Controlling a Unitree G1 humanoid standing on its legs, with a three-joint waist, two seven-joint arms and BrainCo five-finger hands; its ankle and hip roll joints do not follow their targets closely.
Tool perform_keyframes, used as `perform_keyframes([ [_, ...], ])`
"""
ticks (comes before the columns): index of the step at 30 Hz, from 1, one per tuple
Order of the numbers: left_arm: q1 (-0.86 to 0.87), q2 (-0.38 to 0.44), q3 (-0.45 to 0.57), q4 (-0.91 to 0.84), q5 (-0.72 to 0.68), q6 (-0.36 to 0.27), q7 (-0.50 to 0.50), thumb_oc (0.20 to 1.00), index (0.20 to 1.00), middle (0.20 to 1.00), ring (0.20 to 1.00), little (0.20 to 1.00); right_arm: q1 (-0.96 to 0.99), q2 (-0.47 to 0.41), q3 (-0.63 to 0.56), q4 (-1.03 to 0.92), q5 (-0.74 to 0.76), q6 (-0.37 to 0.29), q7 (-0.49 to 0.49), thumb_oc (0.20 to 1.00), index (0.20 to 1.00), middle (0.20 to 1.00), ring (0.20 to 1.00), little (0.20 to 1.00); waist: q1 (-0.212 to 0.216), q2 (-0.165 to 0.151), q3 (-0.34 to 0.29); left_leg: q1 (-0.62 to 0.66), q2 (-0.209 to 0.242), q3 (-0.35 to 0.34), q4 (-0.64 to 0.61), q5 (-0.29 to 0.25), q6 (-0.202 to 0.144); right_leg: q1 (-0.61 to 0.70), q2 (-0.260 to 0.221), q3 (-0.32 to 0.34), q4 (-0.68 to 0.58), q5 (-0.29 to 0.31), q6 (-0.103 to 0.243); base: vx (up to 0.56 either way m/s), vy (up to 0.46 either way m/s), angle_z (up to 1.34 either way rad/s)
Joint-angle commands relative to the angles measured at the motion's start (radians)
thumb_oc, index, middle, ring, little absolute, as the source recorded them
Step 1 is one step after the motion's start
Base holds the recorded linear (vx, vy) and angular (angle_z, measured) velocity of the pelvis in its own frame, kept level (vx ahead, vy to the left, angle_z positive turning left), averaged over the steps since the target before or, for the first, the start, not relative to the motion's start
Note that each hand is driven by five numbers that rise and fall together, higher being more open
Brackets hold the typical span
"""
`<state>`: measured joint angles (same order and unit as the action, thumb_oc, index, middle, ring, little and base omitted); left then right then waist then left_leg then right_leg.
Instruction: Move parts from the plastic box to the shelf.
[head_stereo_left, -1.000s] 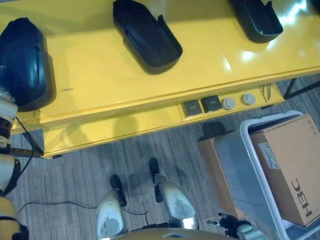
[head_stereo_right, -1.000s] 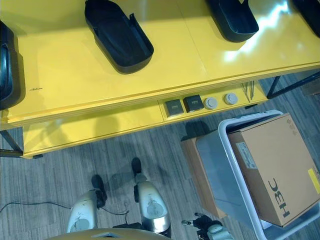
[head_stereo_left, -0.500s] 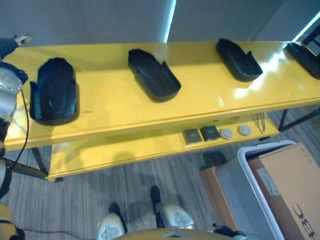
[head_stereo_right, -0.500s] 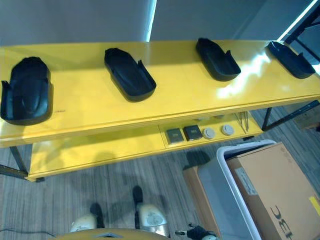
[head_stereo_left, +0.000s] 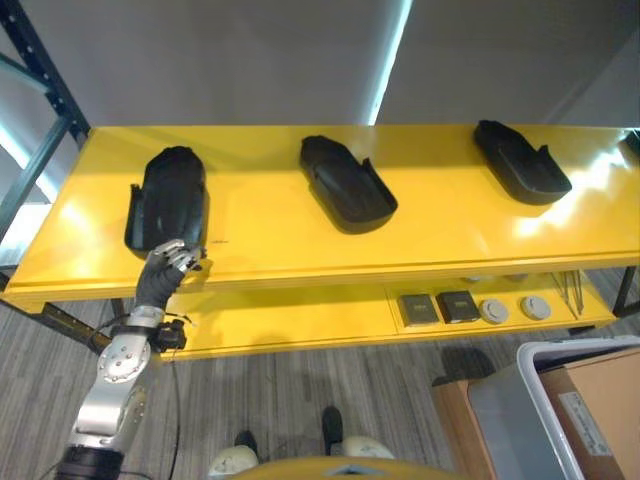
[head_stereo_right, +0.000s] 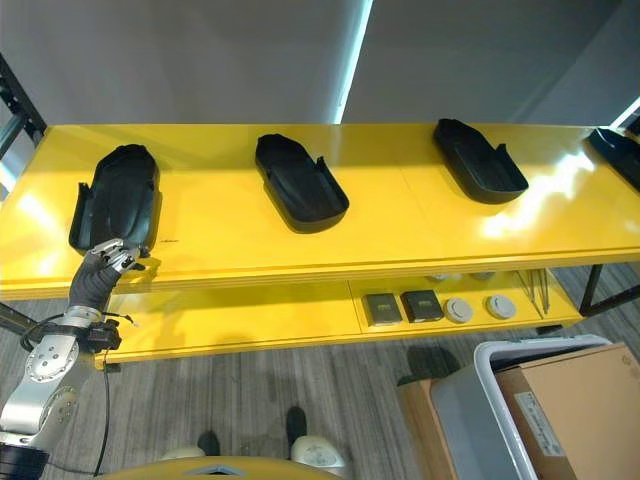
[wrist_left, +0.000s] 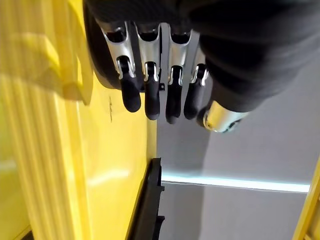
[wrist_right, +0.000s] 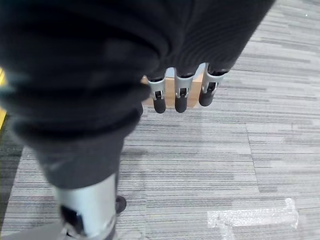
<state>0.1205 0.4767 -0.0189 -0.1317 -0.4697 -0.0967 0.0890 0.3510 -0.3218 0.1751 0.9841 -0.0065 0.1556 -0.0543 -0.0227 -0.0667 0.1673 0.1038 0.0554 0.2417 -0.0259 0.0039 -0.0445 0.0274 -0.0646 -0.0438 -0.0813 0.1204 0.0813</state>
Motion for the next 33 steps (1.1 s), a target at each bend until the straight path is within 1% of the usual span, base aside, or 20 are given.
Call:
perform_keyframes([
  [1, -0.096, 0.037, 0.015, 0.012, -0.016, -0.111, 0.06, 0.2, 0.2, 0.2, 0.2, 0.2, -0.008, -0.002, 0.018, 0.016, 0.002, -0.029, -0.02, 1.0, 1.0, 1.0, 1.0, 1.0, -0.016, 0.018, 0.018, -0.056, 0.014, -0.039, 0.075, -0.055, 0.014, 0.03, -0.006, 0.004, 0.039, -0.092, 0.064, 0.0, 0.0, 0.0],
  [3, -0.096, 0.045, 0.016, 0.022, 0.013, -0.113, 0.086, 0.2, 0.2, 0.2, 0.2, 0.2, -0.01, -0.003, 0.02, 0.018, 0.004, -0.03, -0.02, 1.0, 1.0, 1.0, 1.0, 1.0, -0.018, 0.02, 0.017, -0.052, 0.015, -0.038, 0.071, -0.054, 0.013, 0.033, -0.008, 0.001, 0.036, -0.091, 0.066, 0.0, 0.0, 0.0],
  [4, -0.105, 0.062, 0.013, 0.041, 0.05, -0.121, 0.107, 0.2, 0.2, 0.2, 0.2, 0.2, -0.012, -0.001, 0.025, 0.021, 0.0, -0.03, -0.022, 1.0, 1.0, 1.0, 1.0, 1.0, -0.022, 0.022, 0.014, -0.044, 0.015, -0.033, 0.065, -0.054, 0.012, 0.035, -0.01, -0.001, 0.035, -0.09, 0.069, 0.02, 0.019, 0.03],
  [6, -0.131, 0.073, 0.005, 0.066, 0.055, -0.129, 0.146, 0.2, 0.2, 0.2, 0.2, 0.2, -0.02, -0.003, 0.037, 0.036, 0.0, -0.032, -0.023, 1.0, 1.0, 1.0, 1.0, 1.0, -0.028, 0.024, 0.012, -0.039, 0.017, -0.028, 0.062, -0.053, 0.01, 0.036, -0.013, -0.003, 0.034, -0.09, 0.071, 0.0, 0.0, 0.0],
  [11, -0.217, 0.075, -0.012, 0.147, 0.039, -0.093, 0.224, 0.2, 0.2, 0.2, 0.2, 0.2, -0.035, -0.012, 0.051, 0.057, -0.009, -0.045, -0.022, 1.0, 1.0, 1.0, 1.0, 1.0, -0.049, 0.025, 0.013, -0.031, 0.024, -0.015, 0.059, -0.052, 0.008, 0.035, -0.013, 0.002, 0.035, -0.089, 0.077, 0.0, 0.0, 0.0],
  [14, -0.255, 0.071, -0.024, 0.231, 0.066, -0.092, 0.253, 0.2, 0.2, 0.2, 0.2, 0.2, -0.038, -0.02, 0.056, 0.06, -0.019, -0.045, -0.015, 1.0, 1.0, 1.0, 1.0, 1.0, -0.062, 0.022, 0.015, -0.023, 0.028, -0.006, 0.055, -0.053, 0.007, 0.033, -0.013, 0.006, 0.04, -0.09, 0.08, 0.0, -0.001, -0.01],
  [15, -0.256, 0.071, -0.025, 0.232, 0.066, -0.093, 0.253, 0.2, 0.2, 0.2, 0.2, 0.2, -0.039, -0.02, 0.056, 0.06, -0.019, -0.045, -0.015, 1.0, 1.0, 1.0, 1.0, 1.0, -0.062, 0.022, 0.015, -0.023, 0.028, -0.006, 0.055, -0.053, 0.007, 0.033, -0.013, 0.006, 0.04, -0.091, 0.08, 0.02, -0.009, -0.07],
  [16, -0.284, 0.069, -0.038, 0.305, 0.111, -0.096, 0.264, 0.2, 0.2, 0.2, 0.2, 0.2, -0.042, -0.027, 0.059, 0.067, -0.031, -0.05, -0.006, 1.0, 1.0, 1.0, 1.0, 1.0, -0.072, 0.018, 0.017, -0.02, 0.032, 0.001, 0.057, -0.054, 0.006, 0.031, -0.013, 0.009, 0.044, -0.092, 0.081, 0.01, -0.011, -0.08],
  [17, -0.299, 0.072, -0.044, 0.341, 0.123, -0.095, 0.276, 0.2, 0.2, 0.2, 0.2, 0.2, -0.044, -0.029, 0.062, 0.072, -0.037, -0.054, -0.004, 1.0, 1.0, 1.0, 1.0, 1.0, -0.077, 0.018, 0.018, -0.02, 0.034, 0.004, 0.058, -0.055, 0.007, 0.029, -0.012, 0.012, 0.046, -0.092, 0.082, 0.02, -0.015, -0.06],
  [21, -0.343, 0.069, -0.06, 0.427, 0.098, -0.089, 0.291, 0.2, 0.2, 0.2, 0.2, 0.2, -0.053, -0.036, 0.073, 0.076, -0.047, -0.059, 0.006, 1.0, 1.0, 1.0, 1.0, 1.0, -0.089, 0.015, 0.023, -0.021, 0.04, 0.012, 0.065, -0.056, 0.007, 0.022, -0.009, 0.02, 0.051, -0.091, 0.083, 0.0, -0.009, -0.02],
  [23, -0.356, 0.058, -0.066, 0.462, 0.096, -0.1, 0.294, 0.2, 0.2, 0.2, 0.2, 0.2, -0.062, -0.038, 0.076, 0.082, -0.051, -0.064, 0.011, 1.0, 1.0, 1.0, 1.0, 1.0, -0.092, 0.014, 0.028, -0.024, 0.043, 0.012, 0.069, -0.056, 0.008, 0.018, -0.008, 0.025, 0.055, -0.089, 0.083, -0.01, -0.024, -0.07],
  [27, -0.363, 0.039, -0.074, 0.487, 0.119, -0.098, 0.292, 0.2, 0.2, 0.2, 0.2, 0.2, -0.078, -0.039, 0.08, 0.095, -0.045, -0.068, 0.012, 1.0, 1.0, 1.0, 1.0, 1.0, -0.091, 0.014, 0.04, -0.026, 0.048, 0.01, 0.075, -0.056, 0.008, 0.018, -0.007, 0.025, 0.057, -0.089, 0.08, 0.0, -0.015, -0.06],
  [33, -0.368, 0.046, -0.066, 0.504, 0.129, -0.095, 0.316, 0.2, 0.2, 0.2, 0.2, 0.2, -0.081, -0.044, 0.073, 0.112, -0.059, -0.079, 0.014, 1.0, 1.0, 1.0, 1.0, 1.0, -0.092, 0.019, 0.042, -0.02, 0.047, 0.009, 0.07, -0.05, 0.007, 0.024, -0.008, 0.023, 0.054, -0.089, 0.078, 0.01, 0.009, 0.0],
])
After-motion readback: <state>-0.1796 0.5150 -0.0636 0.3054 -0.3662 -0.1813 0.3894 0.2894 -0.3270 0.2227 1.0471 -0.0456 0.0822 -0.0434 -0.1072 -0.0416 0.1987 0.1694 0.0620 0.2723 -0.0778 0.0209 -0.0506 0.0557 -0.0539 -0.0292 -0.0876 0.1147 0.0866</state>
